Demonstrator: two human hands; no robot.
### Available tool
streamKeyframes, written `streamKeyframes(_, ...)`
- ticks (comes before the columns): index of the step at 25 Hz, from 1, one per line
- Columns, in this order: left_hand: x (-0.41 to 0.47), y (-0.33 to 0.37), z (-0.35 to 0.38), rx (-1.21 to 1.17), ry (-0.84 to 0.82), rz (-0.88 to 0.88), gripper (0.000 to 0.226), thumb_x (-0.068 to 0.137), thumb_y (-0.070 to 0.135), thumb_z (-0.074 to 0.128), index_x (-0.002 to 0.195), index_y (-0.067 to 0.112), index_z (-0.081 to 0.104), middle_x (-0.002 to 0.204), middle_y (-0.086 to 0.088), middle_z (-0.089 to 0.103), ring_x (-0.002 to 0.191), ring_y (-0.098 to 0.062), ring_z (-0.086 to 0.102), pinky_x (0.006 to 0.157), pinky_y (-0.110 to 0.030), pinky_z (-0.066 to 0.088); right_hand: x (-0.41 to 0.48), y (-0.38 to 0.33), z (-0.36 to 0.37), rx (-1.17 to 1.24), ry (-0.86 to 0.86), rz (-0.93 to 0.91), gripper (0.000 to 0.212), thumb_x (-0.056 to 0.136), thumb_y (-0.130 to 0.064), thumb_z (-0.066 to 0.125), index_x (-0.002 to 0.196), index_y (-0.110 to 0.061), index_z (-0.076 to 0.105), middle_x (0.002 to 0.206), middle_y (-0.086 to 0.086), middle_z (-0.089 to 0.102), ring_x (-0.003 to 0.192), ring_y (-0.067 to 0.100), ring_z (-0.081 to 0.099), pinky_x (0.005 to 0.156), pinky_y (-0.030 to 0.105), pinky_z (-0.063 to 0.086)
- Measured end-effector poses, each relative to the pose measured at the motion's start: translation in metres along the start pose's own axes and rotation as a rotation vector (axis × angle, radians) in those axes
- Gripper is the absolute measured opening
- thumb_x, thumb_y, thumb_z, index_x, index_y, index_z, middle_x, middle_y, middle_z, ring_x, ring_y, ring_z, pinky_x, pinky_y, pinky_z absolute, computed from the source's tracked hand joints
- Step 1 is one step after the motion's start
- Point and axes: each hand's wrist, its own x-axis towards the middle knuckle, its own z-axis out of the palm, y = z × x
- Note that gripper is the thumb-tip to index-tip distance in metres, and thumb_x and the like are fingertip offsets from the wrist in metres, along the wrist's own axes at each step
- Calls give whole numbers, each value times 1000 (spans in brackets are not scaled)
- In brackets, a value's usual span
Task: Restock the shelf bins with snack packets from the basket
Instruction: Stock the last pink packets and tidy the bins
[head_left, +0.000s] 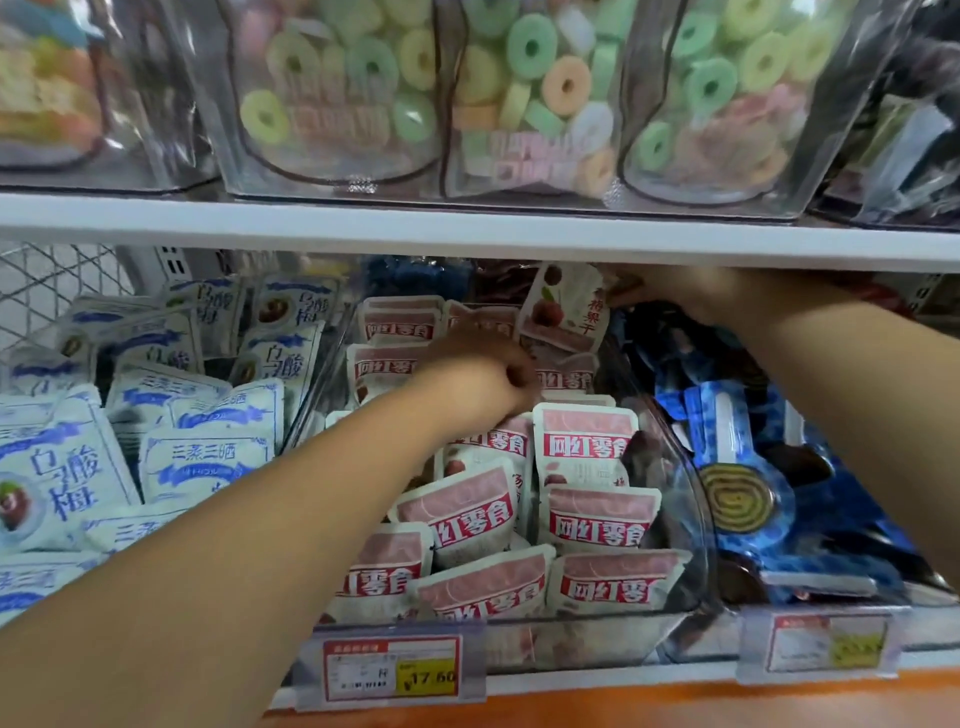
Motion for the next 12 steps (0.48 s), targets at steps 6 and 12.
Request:
streamKeyframes(6, -9, -9, 5, -153, 70, 22, 9, 85, 26, 71, 79, 33, 69, 95, 10, 72, 84, -10, 66, 82, -33, 57, 11, -8, 18, -730, -123, -34, 34, 92, -18, 64, 125, -16, 61, 125, 5, 60, 108, 20, 54, 87, 26, 39)
streamKeyframes(12, -6, -6, 10, -163, 143, -1, 6, 84, 33, 72, 85, 29, 75, 93, 9, 74, 80, -13, 67, 80, -34, 57, 1, -6, 32, -1059, -208, -108, 25, 95, -30, 59, 119, -29, 67, 120, -5, 65, 100, 15, 54, 79, 23, 30)
